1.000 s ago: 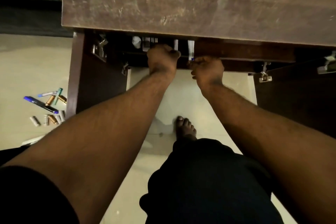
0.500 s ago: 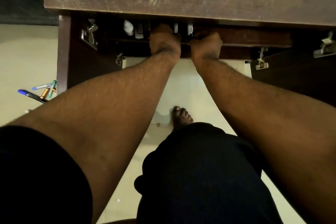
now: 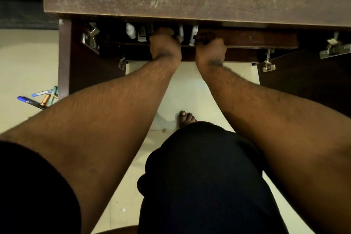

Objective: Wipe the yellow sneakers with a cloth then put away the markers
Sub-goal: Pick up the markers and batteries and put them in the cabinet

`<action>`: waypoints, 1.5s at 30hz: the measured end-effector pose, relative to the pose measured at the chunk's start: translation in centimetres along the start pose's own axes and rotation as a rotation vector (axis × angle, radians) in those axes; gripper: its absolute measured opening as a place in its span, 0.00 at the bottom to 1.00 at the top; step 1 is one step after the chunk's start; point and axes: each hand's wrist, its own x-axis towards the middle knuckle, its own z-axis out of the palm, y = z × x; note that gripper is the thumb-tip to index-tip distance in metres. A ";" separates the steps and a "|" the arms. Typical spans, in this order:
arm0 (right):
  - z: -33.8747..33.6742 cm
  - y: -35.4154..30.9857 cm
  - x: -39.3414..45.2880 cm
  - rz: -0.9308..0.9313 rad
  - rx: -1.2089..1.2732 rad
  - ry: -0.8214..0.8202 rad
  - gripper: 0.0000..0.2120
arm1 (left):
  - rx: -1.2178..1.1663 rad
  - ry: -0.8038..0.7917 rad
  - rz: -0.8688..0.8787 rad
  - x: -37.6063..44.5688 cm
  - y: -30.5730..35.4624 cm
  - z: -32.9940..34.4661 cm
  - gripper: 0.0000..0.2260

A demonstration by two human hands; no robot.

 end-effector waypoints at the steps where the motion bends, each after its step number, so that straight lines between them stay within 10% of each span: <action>1: -0.3 0.0 -0.3 -0.008 -0.035 -0.013 0.10 | -0.081 0.001 -0.031 -0.2 -0.2 -0.5 0.14; 12: -6.2 -8.2 -9.1 -0.685 -0.710 -0.529 0.08 | 0.060 -0.141 0.190 -9.9 -3.3 -15.7 0.11; 24: 1.3 -27.3 -30.6 -1.196 -0.906 -0.542 0.05 | -0.236 0.446 0.036 -14.8 -17.4 -42.7 0.07; 35: 24.8 -20.8 -30.4 -1.170 -1.046 -0.832 0.07 | -0.622 0.408 -0.656 -14.0 -39.8 -30.7 0.01; 45: 39.2 -12.8 -19.8 -0.994 -0.954 -0.894 0.06 | -0.294 0.185 -0.641 -0.5 -48.1 -21.2 0.08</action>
